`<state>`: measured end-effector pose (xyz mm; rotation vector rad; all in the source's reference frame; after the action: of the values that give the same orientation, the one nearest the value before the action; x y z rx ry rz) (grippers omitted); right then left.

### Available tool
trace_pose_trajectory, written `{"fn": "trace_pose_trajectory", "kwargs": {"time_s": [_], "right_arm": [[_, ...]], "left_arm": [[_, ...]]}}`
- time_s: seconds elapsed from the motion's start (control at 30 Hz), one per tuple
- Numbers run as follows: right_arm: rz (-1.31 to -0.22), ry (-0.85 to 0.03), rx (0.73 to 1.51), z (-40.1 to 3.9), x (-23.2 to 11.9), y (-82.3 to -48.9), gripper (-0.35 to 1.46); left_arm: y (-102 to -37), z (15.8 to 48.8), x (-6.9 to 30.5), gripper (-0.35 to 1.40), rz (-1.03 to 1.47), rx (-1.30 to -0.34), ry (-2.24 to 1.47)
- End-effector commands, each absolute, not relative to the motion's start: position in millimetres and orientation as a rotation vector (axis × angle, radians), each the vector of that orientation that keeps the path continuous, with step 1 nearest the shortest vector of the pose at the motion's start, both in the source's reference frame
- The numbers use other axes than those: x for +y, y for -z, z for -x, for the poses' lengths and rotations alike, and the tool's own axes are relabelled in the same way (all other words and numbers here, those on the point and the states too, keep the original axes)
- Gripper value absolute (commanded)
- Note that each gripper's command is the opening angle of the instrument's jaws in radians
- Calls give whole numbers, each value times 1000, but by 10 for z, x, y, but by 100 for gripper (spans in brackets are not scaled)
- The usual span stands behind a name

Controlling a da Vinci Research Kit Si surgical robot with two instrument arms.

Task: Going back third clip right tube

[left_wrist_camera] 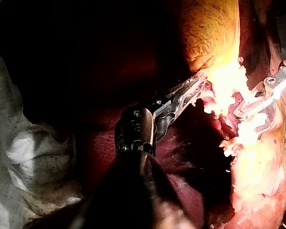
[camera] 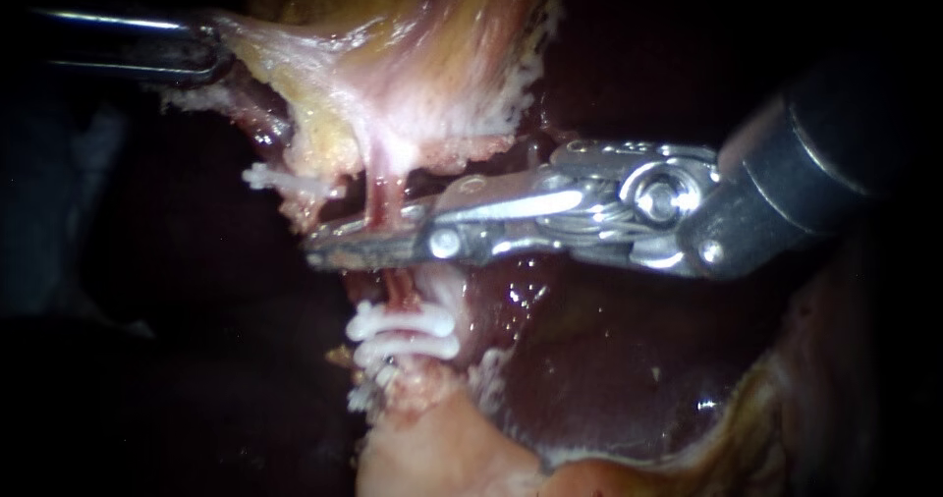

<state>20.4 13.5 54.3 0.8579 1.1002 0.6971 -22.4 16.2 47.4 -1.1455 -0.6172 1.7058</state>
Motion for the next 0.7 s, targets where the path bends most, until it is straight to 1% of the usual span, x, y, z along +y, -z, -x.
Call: {"fn": "trace_pose_trajectory", "kwargs": {"time_s": [0.03, 0.07, 0.17, 0.23, 0.3, 0.43, 0.57, 0.7], "right_arm": [[-858, -697, 1101, -204, 135, -542, -35], [-861, -694, 1101, -204, 135, -543, -27], [-866, -681, 1109, -205, 133, -547, 23], [-859, -675, 1114, -207, 130, -554, 37], [-851, -668, 1120, -208, 127, -563, 42], [-825, -643, 1128, -211, 120, -584, 46], [-751, -623, 1142, -212, 117, -606, 49], [-687, -562, 1163, -206, 117, -623, 50]], "left_arm": [[-474, 224, 162, -35, 1145, -617, -1706], [-474, 224, 162, -35, 1145, -617, -1706], [-474, 224, 162, -35, 1145, -617, -1706], [-475, 224, 162, -35, 1145, -617, -1706], [-475, 224, 162, -35, 1145, -617, -1706], [-475, 224, 162, -35, 1145, -616, -1706], [-475, 225, 161, -35, 1146, -616, -1706], [-476, 225, 161, -35, 1146, -615, -1706]]}}
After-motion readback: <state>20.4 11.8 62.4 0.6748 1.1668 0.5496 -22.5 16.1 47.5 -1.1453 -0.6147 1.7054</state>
